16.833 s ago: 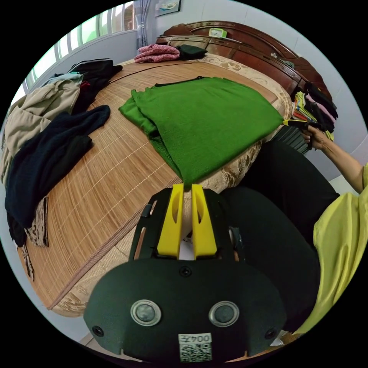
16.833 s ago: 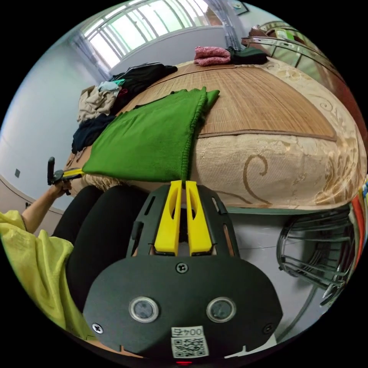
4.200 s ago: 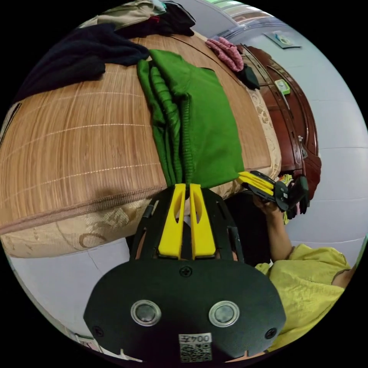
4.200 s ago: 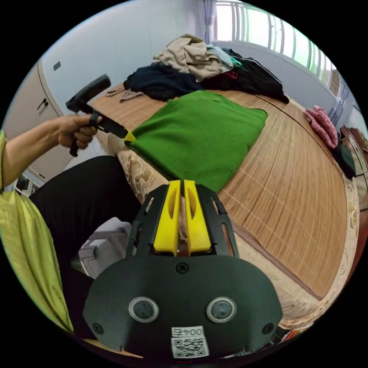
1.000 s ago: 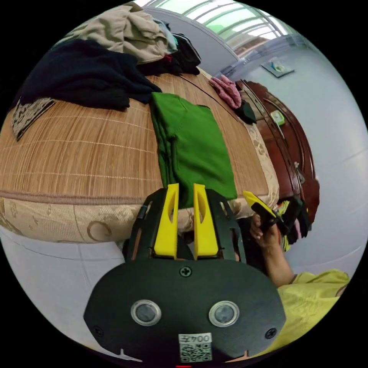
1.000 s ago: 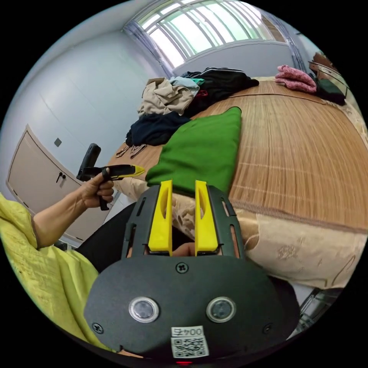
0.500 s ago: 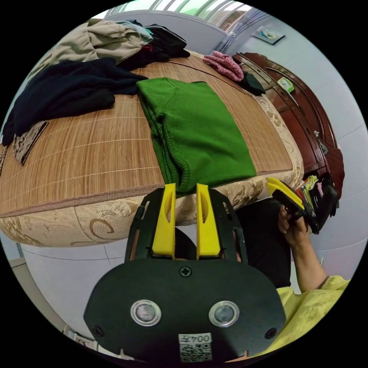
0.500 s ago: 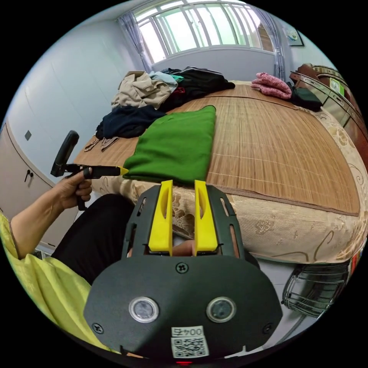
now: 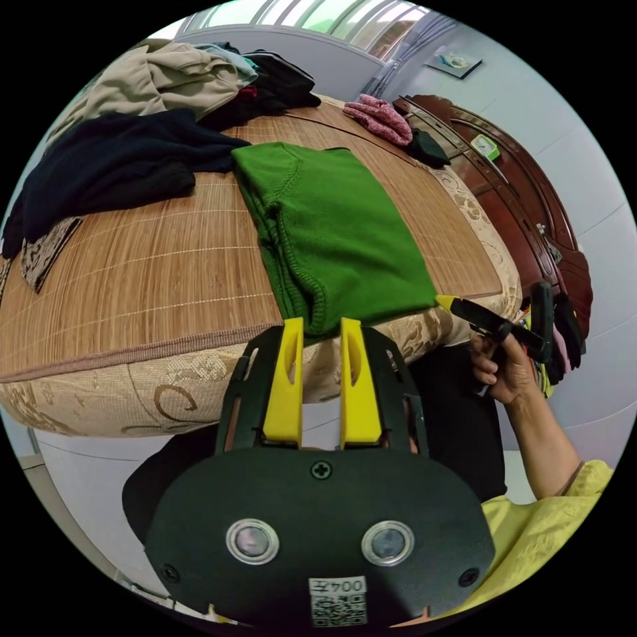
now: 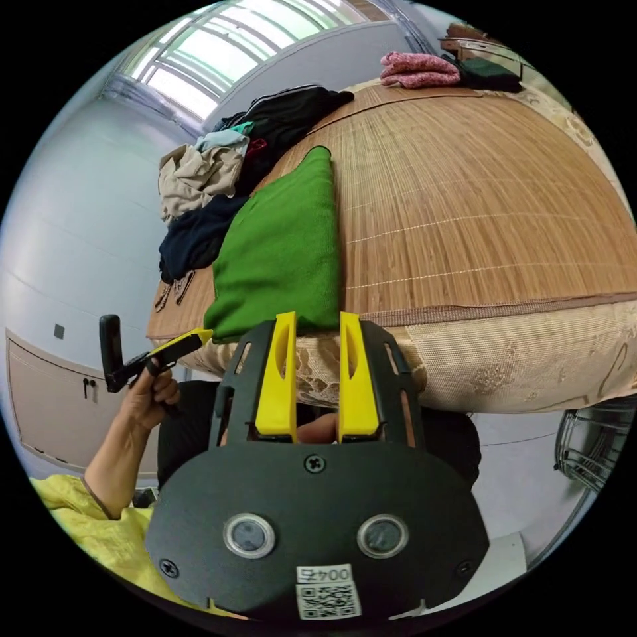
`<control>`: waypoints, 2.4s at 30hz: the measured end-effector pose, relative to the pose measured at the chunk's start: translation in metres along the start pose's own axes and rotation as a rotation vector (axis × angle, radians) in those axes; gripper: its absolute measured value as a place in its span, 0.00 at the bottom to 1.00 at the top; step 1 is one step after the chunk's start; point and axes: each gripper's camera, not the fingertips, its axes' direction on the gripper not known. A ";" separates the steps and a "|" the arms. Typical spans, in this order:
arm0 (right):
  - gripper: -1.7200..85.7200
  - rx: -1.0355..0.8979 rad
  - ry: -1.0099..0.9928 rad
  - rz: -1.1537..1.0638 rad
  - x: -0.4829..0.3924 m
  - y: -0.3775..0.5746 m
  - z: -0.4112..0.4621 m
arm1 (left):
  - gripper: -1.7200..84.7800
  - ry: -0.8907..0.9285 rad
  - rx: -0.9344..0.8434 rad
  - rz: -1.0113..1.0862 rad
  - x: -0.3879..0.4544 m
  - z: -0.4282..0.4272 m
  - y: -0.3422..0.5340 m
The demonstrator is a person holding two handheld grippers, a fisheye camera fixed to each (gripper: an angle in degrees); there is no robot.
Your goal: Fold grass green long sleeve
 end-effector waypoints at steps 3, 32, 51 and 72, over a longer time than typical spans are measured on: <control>0.09 -0.025 0.014 0.016 -0.002 -0.003 0.003 | 0.07 0.010 0.003 -0.017 -0.002 -0.012 0.002; 0.13 0.011 0.259 -0.309 -0.093 0.006 0.020 | 0.14 -0.131 0.243 0.167 0.073 -0.097 -0.010; 0.14 0.047 0.172 -0.244 -0.044 0.013 -0.002 | 0.11 -0.065 0.320 0.060 0.026 -0.068 0.039; 0.15 -0.046 -0.360 0.242 0.111 -0.019 -0.031 | 0.10 0.365 0.218 -0.228 -0.099 -0.004 0.155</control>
